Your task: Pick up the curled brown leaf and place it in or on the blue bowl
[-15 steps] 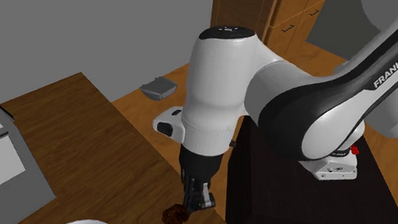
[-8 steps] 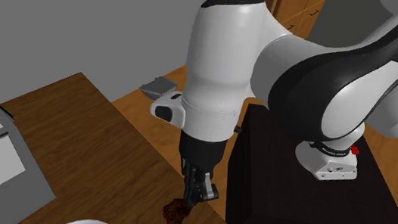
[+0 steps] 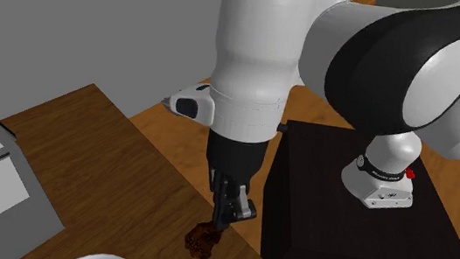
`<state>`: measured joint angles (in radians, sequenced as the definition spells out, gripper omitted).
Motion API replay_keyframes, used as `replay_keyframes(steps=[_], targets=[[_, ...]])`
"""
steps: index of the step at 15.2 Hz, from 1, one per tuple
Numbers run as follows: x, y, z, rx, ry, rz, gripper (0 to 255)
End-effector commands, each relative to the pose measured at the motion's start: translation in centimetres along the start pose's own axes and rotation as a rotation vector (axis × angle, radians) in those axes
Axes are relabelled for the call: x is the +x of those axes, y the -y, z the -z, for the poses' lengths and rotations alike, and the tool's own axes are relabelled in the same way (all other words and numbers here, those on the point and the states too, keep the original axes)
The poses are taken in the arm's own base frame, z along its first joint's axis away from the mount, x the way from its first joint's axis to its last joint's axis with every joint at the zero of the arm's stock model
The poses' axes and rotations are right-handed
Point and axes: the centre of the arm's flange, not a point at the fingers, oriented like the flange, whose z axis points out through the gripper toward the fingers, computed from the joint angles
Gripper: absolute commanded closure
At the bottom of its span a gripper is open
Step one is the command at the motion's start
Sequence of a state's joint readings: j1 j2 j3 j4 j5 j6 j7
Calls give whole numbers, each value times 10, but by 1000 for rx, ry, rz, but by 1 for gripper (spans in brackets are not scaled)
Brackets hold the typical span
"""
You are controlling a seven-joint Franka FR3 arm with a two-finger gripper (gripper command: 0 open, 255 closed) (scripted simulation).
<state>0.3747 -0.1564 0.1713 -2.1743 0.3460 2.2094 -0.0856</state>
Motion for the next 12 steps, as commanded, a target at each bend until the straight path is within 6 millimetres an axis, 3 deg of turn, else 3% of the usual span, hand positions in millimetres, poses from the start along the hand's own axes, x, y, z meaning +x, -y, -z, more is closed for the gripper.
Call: replay_keyframes(steps=[1, 7, 12], targets=[[2, 3, 11, 0, 0, 0, 255], [7, 10, 38, 0, 0, 0, 255], [68, 28, 20, 0, 0, 0, 255]])
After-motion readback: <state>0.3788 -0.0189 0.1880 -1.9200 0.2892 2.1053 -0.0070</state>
